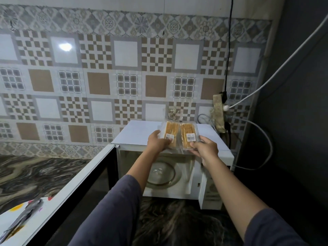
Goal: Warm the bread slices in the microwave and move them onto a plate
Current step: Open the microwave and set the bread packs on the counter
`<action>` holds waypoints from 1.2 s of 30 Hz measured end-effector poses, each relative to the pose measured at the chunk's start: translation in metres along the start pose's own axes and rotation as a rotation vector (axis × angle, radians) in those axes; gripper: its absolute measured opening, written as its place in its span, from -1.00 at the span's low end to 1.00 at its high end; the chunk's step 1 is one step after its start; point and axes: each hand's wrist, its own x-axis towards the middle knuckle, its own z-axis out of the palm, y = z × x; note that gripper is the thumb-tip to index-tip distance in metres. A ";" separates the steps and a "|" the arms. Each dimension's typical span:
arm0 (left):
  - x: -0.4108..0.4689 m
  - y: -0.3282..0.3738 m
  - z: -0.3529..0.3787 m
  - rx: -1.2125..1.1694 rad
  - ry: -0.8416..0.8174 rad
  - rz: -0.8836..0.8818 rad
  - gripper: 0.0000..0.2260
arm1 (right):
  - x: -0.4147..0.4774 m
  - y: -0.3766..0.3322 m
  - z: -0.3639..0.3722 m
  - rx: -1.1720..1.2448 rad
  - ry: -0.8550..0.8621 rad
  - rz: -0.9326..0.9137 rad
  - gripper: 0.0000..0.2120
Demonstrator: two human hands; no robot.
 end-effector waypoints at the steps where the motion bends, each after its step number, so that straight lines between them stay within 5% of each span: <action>1: -0.009 0.000 0.002 -0.014 -0.008 0.006 -0.37 | -0.006 0.001 -0.007 0.033 -0.009 0.012 -0.51; 7: -0.072 -0.016 0.012 -0.139 0.001 0.030 -0.42 | -0.050 0.007 -0.050 0.173 -0.036 0.033 -0.43; 11: -0.119 -0.037 0.018 -0.161 0.016 0.069 -0.65 | -0.090 0.028 -0.077 0.191 -0.031 -0.001 -0.42; 17: -0.175 -0.097 0.018 -0.133 0.066 -0.003 -0.41 | -0.149 0.080 -0.111 0.186 0.015 -0.054 -0.45; 21: -0.210 -0.132 0.014 -0.147 0.088 -0.092 -0.54 | -0.172 0.131 -0.123 0.160 0.029 0.025 -0.46; 32: -0.238 -0.259 0.005 0.072 0.113 -0.203 -0.42 | -0.181 0.239 -0.147 -0.127 0.152 0.216 -0.53; 36: -0.248 -0.249 0.005 0.153 0.120 -0.159 -0.46 | -0.181 0.246 -0.150 -0.504 0.153 0.105 -0.55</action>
